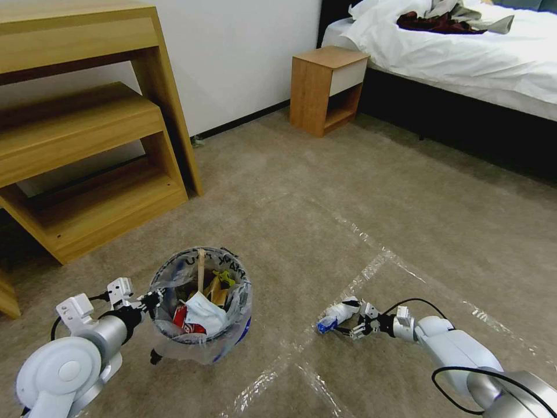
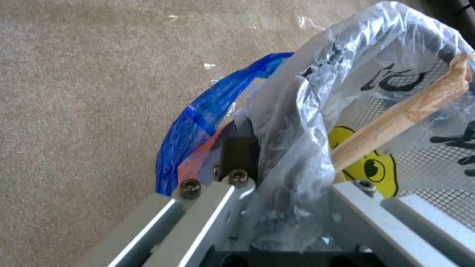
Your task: Pick up the trash bin and place the garbage on the floor into it.
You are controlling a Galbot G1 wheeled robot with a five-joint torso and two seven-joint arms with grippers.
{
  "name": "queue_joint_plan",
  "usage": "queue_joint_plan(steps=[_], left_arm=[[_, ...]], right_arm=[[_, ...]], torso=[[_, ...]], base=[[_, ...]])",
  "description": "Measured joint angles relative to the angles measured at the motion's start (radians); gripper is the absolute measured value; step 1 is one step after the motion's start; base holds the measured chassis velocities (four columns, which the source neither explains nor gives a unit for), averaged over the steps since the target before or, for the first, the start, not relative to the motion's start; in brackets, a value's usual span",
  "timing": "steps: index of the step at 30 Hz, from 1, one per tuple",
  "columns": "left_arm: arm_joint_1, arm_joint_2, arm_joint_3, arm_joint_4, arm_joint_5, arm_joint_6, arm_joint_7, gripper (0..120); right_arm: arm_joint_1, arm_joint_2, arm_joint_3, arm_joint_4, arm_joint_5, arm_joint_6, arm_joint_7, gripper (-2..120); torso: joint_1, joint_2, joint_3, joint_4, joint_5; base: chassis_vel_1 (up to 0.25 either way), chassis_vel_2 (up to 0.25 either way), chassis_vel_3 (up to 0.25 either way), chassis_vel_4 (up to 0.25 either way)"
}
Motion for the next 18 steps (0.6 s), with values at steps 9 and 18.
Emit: queue_joint_plan(steps=[9,18], left_arm=[[-0.001,-0.003,0.006,0.009,0.014,-0.002,0.008,0],[-0.003,-0.002,0.008,0.011,0.015,-0.005,0.009,0]], right_arm=[[0.0,0.019,-0.005,0.001,0.003,-0.013,0.086,100],[0.004,0.029,-0.021,0.009,0.008,-0.018,0.125,100]], torso=[[0.0,0.0,0.0,0.0,-0.0001],[0.0,0.0,0.0,0.0,0.0]], base=[[0.0,0.0,0.0,0.0],[0.0,0.0,0.0,0.0]])
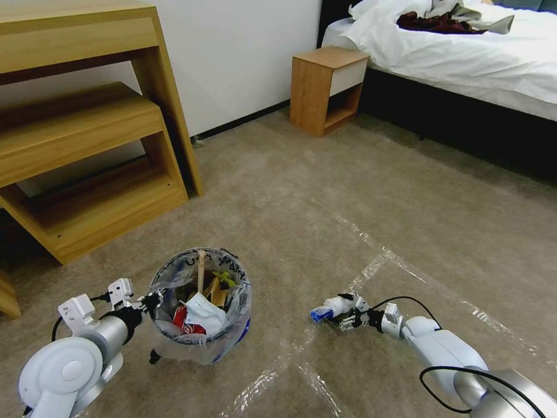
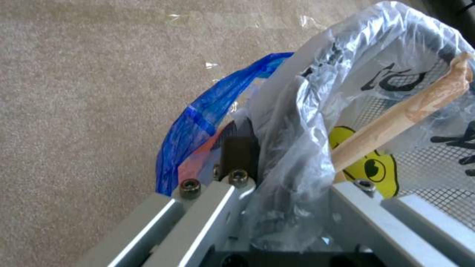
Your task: Pick up the trash bin and place the garbage on the floor into it.
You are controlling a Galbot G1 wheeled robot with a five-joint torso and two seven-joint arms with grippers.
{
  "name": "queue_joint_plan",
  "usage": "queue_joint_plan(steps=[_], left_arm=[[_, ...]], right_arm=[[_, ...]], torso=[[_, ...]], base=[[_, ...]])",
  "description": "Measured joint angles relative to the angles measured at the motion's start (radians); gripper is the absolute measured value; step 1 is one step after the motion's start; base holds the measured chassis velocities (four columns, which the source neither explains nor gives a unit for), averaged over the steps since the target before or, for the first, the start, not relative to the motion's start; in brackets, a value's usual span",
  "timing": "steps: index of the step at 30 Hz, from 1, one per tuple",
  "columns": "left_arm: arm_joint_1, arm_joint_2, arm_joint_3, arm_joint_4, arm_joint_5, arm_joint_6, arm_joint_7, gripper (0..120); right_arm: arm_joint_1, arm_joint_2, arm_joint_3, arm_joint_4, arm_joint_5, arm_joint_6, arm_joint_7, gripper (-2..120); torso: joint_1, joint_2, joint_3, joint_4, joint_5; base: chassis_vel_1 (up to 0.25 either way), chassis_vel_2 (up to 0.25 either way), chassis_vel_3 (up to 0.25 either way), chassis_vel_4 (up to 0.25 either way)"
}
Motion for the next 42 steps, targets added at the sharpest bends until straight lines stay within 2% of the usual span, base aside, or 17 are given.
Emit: queue_joint_plan(steps=[8,15,21,22,25,26,33,36,37,38,40,42], left_arm=[[-0.006,0.002,0.005,0.012,0.002,-0.004,0.0,0],[-0.022,0.007,0.014,0.023,0.002,-0.006,-0.004,0],[-0.033,0.01,0.021,0.033,0.0,-0.006,-0.007,0],[-0.033,0.01,0.021,0.033,0.0,-0.006,-0.007,0],[-0.039,0.01,0.024,0.038,-0.001,-0.007,-0.008,0],[-0.039,0.01,0.024,0.038,-0.001,-0.007,-0.008,0],[-0.041,0.009,0.025,0.043,-0.001,-0.008,-0.009,0],[-0.041,0.009,0.025,0.043,0.0,-0.009,-0.01,0],[-0.041,0.009,0.025,0.043,0.001,-0.011,-0.01,0],[-0.041,0.009,0.025,0.043,0.001,-0.011,-0.01,0],[-0.041,0.009,0.024,0.042,0.002,-0.012,-0.011,0],[-0.04,0.009,0.024,0.041,0.003,-0.013,-0.011,0]], right_arm=[[0.003,-0.004,-0.022,0.016,0.019,-0.009,-0.002,100],[0.003,-0.01,-0.048,0.05,0.065,-0.008,-0.036,95],[0.013,-0.006,-0.056,0.048,0.071,-0.008,-0.043,70],[0.013,-0.006,-0.056,0.048,0.071,-0.008,-0.043,70],[0.013,-0.01,-0.066,0.051,0.088,-0.008,-0.043,54],[0.013,-0.01,-0.066,0.051,0.088,-0.008,-0.043,54],[0.015,-0.011,-0.073,0.054,0.1,-0.005,-0.059,28],[0.016,-0.009,-0.075,0.056,0.101,-0.003,-0.057,21],[0.017,-0.006,-0.076,0.058,0.103,-0.001,-0.055,13],[0.017,-0.006,-0.076,0.058,0.103,-0.001,-0.055,13],[0.019,-0.002,-0.081,0.063,0.11,0.007,-0.048,3],[0.021,-0.001,-0.083,0.065,0.112,0.009,-0.046,0]], torso=[[0.0,0.0,0.0,0.0,0.0],[0.0,0.0,0.0,0.0,-0.0002],[0.0,0.0,0.0,0.0,0.0002],[0.0,0.0,0.0,0.0,0.0002],[0.0,0.0,0.0,0.0,0.0],[0.0,0.0,0.0,0.0,0.0],[0.0,0.0,0.0,0.0,0.0],[0.0,0.0,0.0,-0.0001,0.0],[0.0,0.0,0.0,0.0,-0.0001],[0.0,0.0,0.0,0.0,-0.0001],[0.0,0.0,0.0,0.0,0.0],[0.0,0.0,0.0,0.0,0.0]], base=[[0.0,0.0,0.0,0.0],[0.0,0.0,0.0,0.0],[0.0,0.0,0.0,0.0],[0.0,0.0,0.0,0.0],[0.0,0.0,0.0,0.0],[0.0,0.0,0.0,0.0],[0.0,0.0,0.0,0.0],[0.0,0.0,0.0,0.0],[0.0,0.0,0.0,0.0],[0.0,0.0,0.0,0.0],[0.0,0.0,0.0,0.0],[0.0,0.0,0.0,0.0]])
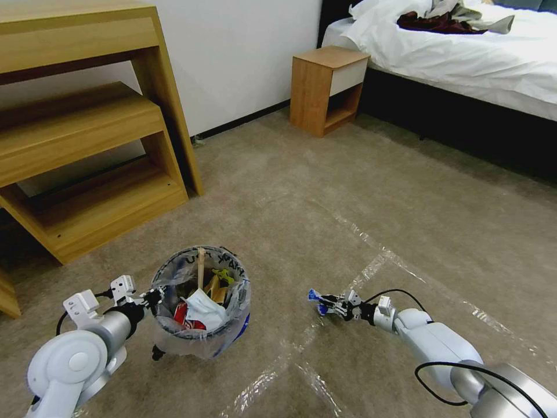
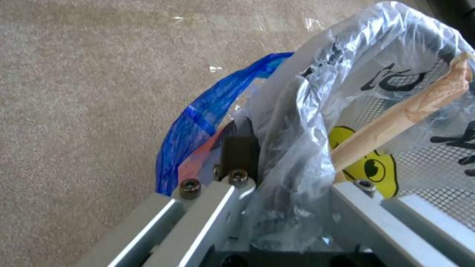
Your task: Pick up the trash bin and place the garbage on the floor into it.
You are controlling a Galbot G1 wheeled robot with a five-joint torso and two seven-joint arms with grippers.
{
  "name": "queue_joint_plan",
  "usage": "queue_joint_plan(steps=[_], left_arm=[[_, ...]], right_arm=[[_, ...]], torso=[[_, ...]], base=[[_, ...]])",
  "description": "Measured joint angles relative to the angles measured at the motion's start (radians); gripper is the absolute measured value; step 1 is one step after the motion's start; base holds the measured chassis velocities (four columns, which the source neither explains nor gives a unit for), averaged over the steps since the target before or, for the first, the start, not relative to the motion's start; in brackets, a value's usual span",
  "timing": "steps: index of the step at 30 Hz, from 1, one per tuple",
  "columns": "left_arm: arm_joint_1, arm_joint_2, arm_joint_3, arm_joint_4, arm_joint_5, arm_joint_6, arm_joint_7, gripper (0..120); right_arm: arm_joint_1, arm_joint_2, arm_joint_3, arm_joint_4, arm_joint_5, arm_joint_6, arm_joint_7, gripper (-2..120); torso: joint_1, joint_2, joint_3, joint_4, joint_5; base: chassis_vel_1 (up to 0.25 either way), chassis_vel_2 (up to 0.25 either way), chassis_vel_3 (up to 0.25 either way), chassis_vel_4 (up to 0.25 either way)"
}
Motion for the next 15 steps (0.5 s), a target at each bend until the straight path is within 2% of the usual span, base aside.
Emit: queue_joint_plan(steps=[15], left_arm=[[-0.012,0.0,0.004,0.008,0.002,-0.005,-0.003,0]], right_arm=[[0.007,0.001,-0.006,0.011,0.019,0.005,-0.025,0]], torso=[[0.0,0.0,0.0,0.0,0.0]], base=[[0.0,0.0,0.0,0.0]])
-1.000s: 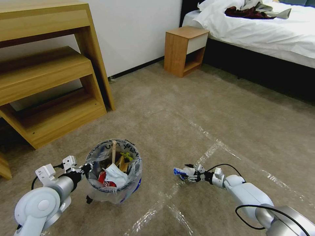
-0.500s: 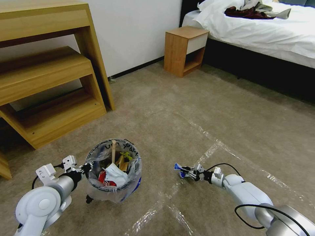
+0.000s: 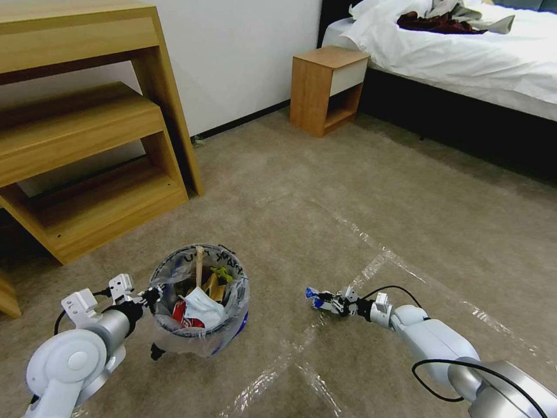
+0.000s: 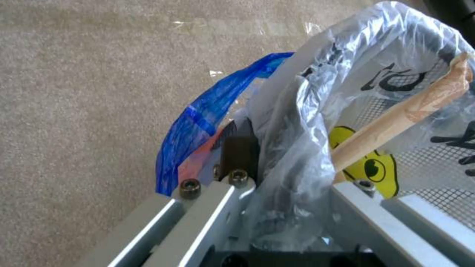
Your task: Pick up the trash bin and place the garbage on the floor into it.
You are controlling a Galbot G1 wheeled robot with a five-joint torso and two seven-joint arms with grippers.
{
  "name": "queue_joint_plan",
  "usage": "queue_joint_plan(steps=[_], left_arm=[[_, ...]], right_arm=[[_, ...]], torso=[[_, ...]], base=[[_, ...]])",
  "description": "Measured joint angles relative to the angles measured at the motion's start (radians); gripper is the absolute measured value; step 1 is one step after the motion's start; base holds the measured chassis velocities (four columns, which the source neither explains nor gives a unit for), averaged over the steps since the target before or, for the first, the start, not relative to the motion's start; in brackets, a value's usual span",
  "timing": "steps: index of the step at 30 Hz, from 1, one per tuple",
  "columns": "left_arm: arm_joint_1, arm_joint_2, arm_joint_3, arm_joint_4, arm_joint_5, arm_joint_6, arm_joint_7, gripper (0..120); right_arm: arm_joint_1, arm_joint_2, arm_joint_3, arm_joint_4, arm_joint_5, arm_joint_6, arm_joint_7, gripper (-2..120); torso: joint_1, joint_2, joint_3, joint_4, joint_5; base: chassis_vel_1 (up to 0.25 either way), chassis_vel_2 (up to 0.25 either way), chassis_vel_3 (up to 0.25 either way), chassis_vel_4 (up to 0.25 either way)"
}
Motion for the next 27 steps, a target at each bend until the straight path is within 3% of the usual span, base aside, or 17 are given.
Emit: queue_joint_plan(steps=[10,22,27], left_arm=[[-0.004,0.005,0.006,-0.001,-0.008,0.0,-0.012,0],[-0.018,0.011,0.01,-0.011,-0.036,0.004,-0.024,0],[-0.018,0.011,0.01,-0.009,-0.037,0.004,-0.025,0]], right_arm=[[0.028,0.003,0.065,0.059,0.054,0.036,-0.039,0],[0.122,-0.099,0.142,0.275,0.064,0.073,-0.053,0],[0.188,-0.148,0.153,0.412,0.115,0.061,-0.014,0]], torso=[[0.0,0.0,0.0,0.0001,0.0001],[0.0,0.0,0.0,0.0001,0.0001],[0.0,0.0,0.0,-0.0001,0.0002]], base=[[0.0,0.0,0.0,0.0],[0.0,0.0,0.0,0.0],[0.0,0.0,0.0,0.0]])
